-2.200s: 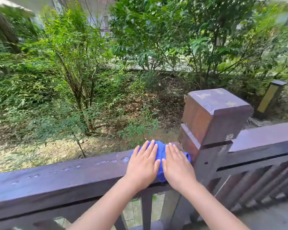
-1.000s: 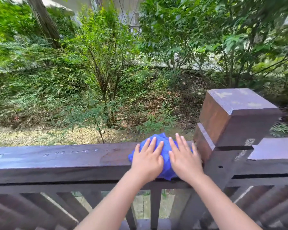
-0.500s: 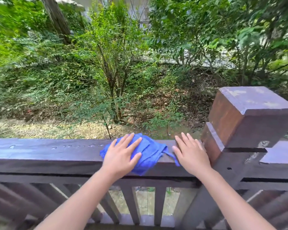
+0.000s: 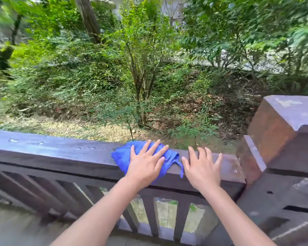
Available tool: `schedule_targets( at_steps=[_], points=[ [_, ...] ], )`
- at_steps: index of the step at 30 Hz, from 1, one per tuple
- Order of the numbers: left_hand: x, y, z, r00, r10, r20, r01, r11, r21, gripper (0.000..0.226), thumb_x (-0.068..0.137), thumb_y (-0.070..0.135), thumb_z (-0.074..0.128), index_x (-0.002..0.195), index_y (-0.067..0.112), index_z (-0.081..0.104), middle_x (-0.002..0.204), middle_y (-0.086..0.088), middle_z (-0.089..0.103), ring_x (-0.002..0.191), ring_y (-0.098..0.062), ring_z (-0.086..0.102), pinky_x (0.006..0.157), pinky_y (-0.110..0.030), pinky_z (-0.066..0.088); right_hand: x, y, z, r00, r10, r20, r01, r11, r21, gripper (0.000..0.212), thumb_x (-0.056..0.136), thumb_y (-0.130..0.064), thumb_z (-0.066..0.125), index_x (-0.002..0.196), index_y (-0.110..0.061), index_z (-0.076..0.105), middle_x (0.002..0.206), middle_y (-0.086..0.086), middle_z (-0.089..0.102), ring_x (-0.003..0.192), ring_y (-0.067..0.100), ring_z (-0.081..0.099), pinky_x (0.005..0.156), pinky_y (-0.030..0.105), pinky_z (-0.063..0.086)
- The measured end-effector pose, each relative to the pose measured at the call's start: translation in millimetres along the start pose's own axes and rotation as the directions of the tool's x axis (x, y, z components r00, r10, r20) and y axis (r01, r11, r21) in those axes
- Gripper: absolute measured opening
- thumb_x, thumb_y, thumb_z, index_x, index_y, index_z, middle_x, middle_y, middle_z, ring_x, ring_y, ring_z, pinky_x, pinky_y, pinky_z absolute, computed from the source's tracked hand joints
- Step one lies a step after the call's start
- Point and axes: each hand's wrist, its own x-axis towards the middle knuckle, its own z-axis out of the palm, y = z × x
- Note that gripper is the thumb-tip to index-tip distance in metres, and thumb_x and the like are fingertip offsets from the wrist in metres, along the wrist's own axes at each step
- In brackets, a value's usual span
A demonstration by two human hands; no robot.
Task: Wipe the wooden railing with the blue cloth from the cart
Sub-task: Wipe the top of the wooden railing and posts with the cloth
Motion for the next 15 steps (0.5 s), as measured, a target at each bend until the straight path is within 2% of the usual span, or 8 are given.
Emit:
schedule_targets(
  at_steps=[2, 8, 15],
  points=[
    [-8.7, -18.9, -1.6, 0.999, 0.032, -0.022, -0.031, 0.999, 0.016, 0.047, 0.092, 0.047, 0.021, 0.139, 0.048, 0.015, 0.156, 0.013, 0.016, 0.144, -0.013, 0.01, 0.112, -0.062, 0.009, -0.4, -20.0, 3.6, 0.999, -0.048, 0.018, 0.048, 0.999, 0.008, 0.055, 0.091, -0.052, 0.023, 0.141, -0.03, 0.025, 0.149, 0.004, 0.034, 0.141, 0.023, 0.02, 0.112, 0.06, 0.005],
    [-26.3, -97.7, -11.7, 0.981, -0.153, -0.117, 0.156, 0.988, 0.017, 0.049, 0.088, 0.05, 0.028, 0.136, 0.045, 0.028, 0.153, 0.013, 0.026, 0.143, -0.014, 0.017, 0.11, -0.063, 0.012, -2.2, -101.4, 17.6, 0.98, -0.198, 0.014, 0.198, 0.98, 0.023, 0.063, 0.09, -0.056, 0.024, 0.144, -0.025, 0.02, 0.15, 0.008, 0.032, 0.14, 0.025, 0.021, 0.112, 0.061, 0.005],
    [-62.8, -251.0, -35.0, 0.932, -0.324, -0.16, 0.33, 0.944, 0.016, 0.052, 0.084, 0.049, 0.026, 0.135, 0.045, 0.032, 0.152, 0.01, 0.031, 0.142, -0.014, 0.021, 0.111, -0.059, 0.017, 0.4, -199.4, 35.1, 0.968, -0.251, 0.016, 0.25, 0.967, 0.038, 0.065, 0.09, -0.057, 0.023, 0.144, -0.022, 0.017, 0.144, 0.011, 0.034, 0.137, 0.028, 0.023, 0.112, 0.06, 0.005]
  ],
)
